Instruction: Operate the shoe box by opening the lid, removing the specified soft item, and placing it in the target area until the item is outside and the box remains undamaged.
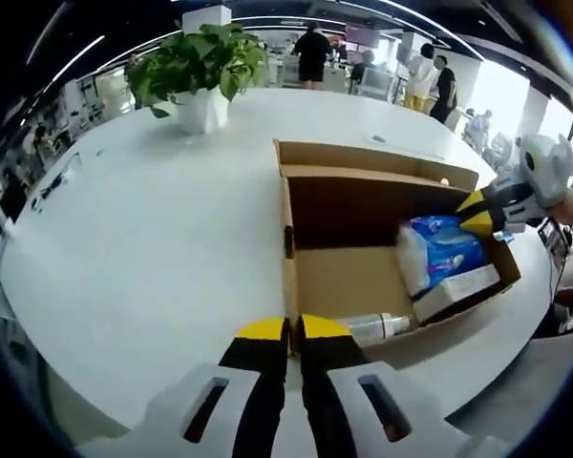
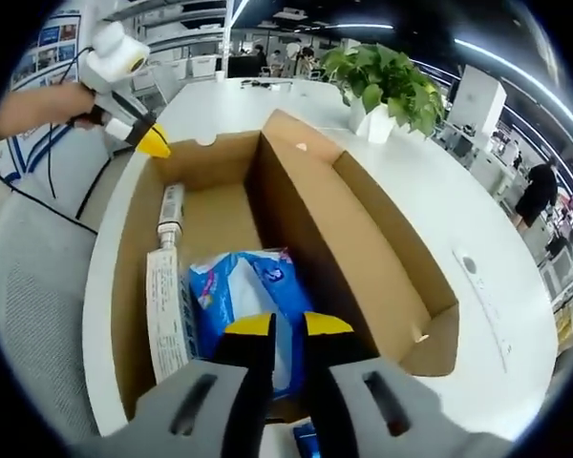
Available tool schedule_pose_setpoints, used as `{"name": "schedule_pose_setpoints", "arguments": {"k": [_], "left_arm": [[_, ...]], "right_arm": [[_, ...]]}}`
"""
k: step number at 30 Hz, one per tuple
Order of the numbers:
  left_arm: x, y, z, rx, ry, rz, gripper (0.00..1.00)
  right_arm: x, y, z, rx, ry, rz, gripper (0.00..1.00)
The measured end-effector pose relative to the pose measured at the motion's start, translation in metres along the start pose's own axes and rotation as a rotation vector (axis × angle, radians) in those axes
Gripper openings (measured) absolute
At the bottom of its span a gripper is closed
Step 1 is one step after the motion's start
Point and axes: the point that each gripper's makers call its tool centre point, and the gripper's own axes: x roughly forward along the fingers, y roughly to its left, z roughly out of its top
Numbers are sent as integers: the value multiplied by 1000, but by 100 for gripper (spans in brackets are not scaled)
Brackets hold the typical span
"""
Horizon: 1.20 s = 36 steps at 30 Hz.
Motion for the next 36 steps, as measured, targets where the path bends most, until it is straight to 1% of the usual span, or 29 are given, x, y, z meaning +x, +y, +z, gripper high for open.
{"name": "schedule_pose_setpoints", "arguments": {"k": [5,7,12,14,23,29,32,33,35,36], "left_arm": [[0,0,0,-4,1,-2,1],[0,0,0,-5,1,-3,1],[0,1,0,-4,4,-2,1],[0,1,0,-3,5,-1,1],[0,1,0,2,7,-6,1],[1,-1,1,66,17,-16,2],[-1,-3,6,137,-12,-9,4],[-3,-5,7,133,-10,-9,5],[-6,-9,14,167,-36,-11,9],[-7,-12,22,232,-66,-3,12]], "right_arm": [[5,-2,-1,-18,17,-12,3],[5,-2,0,-27,18,-14,0],[1,-4,4,-26,7,-27,0],[0,-4,6,-8,-2,-22,0],[-6,1,10,-5,-16,-16,0],[-8,2,14,-5,-28,-9,0],[-11,3,17,-3,-37,-6,0],[-12,4,18,-6,-43,-3,0],[-13,5,20,-12,-48,-2,0],[-14,5,21,-13,-50,-1,0]]}}
